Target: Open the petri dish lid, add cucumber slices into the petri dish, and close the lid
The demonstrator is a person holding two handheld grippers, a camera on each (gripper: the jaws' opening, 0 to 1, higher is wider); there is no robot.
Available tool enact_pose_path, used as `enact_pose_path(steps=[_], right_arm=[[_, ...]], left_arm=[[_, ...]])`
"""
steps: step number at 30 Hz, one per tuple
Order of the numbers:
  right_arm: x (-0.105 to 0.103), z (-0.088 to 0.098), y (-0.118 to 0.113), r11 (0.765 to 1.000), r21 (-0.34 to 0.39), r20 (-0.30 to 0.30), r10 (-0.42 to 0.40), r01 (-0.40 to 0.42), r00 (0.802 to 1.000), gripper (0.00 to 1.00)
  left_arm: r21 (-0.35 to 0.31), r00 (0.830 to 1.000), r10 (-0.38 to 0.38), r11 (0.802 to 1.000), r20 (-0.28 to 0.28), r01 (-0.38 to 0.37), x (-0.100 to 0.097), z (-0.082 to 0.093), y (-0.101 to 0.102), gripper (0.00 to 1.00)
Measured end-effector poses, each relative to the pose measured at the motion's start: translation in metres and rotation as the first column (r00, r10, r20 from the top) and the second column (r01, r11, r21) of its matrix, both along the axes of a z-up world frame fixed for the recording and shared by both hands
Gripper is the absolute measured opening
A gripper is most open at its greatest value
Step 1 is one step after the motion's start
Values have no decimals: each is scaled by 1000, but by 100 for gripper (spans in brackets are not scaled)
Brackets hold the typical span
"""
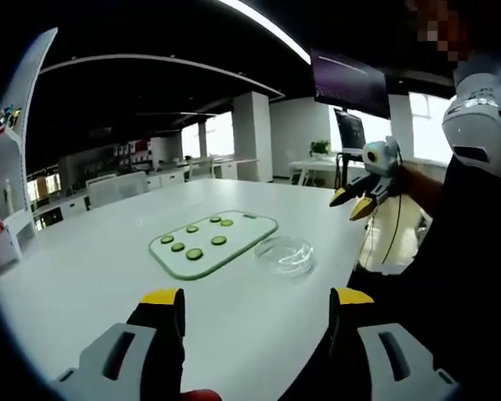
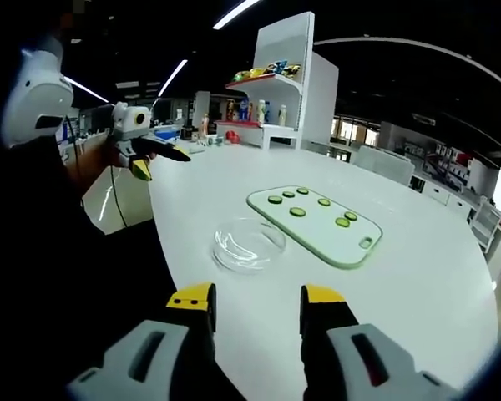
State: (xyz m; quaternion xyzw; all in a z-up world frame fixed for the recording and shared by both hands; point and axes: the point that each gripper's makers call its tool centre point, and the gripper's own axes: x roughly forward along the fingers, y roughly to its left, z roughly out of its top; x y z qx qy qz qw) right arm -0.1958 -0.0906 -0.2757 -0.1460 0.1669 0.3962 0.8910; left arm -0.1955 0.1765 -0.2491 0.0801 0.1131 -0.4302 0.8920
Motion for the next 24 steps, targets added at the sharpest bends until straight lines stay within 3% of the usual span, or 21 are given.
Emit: enact_pose_path(steps=[6,14,24], right_arm=[[4,4,7,999,51,5,19,-20,1000,42],[10,3,12,999,30,33,39,-40,999,42],[18,-1,17,996,56,34,65,-66,997,44]], left_arm=[[-23,1000,-30,999,0,30,2,-1,-7,70],[-67,998,-56,996,-14,55,8,-1,-14,69],[-98,992,-123,988,-1,123,13,-1,-30,69]])
